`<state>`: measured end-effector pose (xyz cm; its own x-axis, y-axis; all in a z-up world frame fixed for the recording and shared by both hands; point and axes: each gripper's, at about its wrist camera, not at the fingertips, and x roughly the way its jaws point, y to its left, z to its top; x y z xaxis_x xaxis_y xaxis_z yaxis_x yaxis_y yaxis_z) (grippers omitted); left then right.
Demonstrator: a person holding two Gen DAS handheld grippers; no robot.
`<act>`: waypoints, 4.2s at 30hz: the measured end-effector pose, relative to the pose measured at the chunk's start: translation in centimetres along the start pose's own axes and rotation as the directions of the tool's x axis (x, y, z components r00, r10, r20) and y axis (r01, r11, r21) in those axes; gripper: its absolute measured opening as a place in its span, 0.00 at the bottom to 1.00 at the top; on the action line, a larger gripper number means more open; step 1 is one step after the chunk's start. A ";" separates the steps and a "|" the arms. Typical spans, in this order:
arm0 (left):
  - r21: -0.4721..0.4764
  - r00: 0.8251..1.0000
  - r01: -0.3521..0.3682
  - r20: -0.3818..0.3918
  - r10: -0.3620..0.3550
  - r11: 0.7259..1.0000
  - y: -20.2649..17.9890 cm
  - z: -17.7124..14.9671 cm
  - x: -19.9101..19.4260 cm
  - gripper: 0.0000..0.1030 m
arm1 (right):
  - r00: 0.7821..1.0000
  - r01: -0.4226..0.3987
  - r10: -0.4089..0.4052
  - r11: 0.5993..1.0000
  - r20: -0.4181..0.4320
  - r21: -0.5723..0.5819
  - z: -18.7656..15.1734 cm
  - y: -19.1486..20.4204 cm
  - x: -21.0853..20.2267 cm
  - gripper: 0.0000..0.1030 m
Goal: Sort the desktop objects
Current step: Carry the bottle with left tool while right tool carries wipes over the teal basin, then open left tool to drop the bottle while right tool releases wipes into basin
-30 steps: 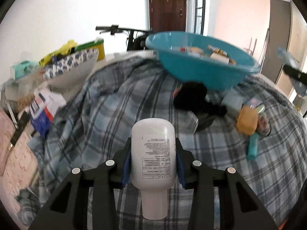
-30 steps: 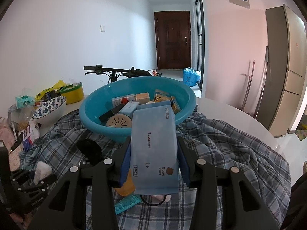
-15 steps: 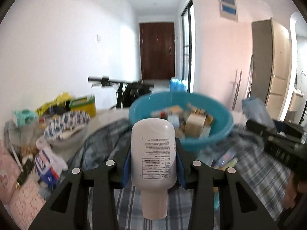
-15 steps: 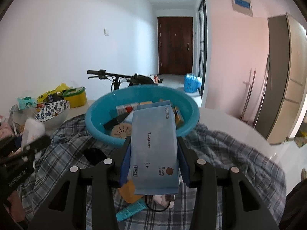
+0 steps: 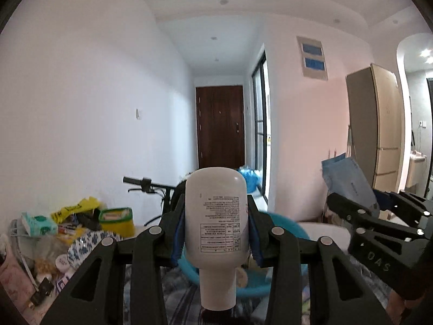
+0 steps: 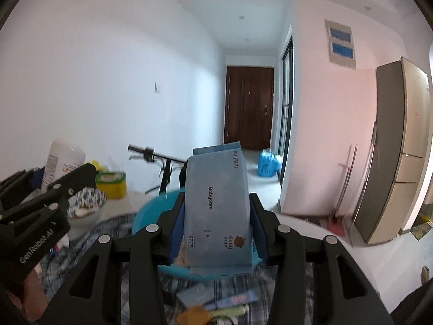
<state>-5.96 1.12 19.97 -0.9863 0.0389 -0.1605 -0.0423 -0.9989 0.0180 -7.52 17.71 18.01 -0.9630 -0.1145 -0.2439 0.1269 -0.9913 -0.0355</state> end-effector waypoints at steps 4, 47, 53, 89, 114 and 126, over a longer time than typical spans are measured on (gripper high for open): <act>-0.015 1.000 0.014 0.001 -0.014 1.000 0.1 1.2 0.9 0.40 | 0.999 0.019 -0.016 0.999 0.050 -0.049 2.0 0.4 -0.2 0.41; -0.099 0.991 0.091 -0.091 -0.100 0.991 1.1 1.5 14.4 0.40 | 0.997 0.020 -0.022 0.999 0.077 0.028 2.9 -0.9 8.8 0.41; -0.110 0.982 0.029 -0.184 -0.049 0.993 1.3 -0.1 18.3 0.40 | 0.997 0.072 -0.072 0.997 0.000 0.023 2.5 -1.9 11.4 0.41; -0.287 0.637 0.094 -0.718 -0.279 0.953 0.3 -12.6 33.1 0.40 | 0.877 -0.046 0.110 0.988 -0.468 0.146 -6.0 -4.0 23.7 0.41; -0.199 0.596 0.058 -0.779 -0.194 0.978 0.0 -13.5 34.1 0.40 | 0.801 -0.050 0.165 0.976 -0.576 0.210 -8.1 -5.4 25.8 0.42; -0.164 0.687 0.019 -0.714 -0.131 0.986 0.7 -11.6 32.8 0.75 | 0.798 -0.046 0.163 0.976 -0.580 0.211 -8.1 -5.4 25.8 0.42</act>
<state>-36.49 1.40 3.31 -0.5582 0.1405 -0.8177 -0.0341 -0.9886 -0.1466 -31.16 20.65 4.02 -0.6103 -0.2153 -0.7623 0.1184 -0.9763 0.1809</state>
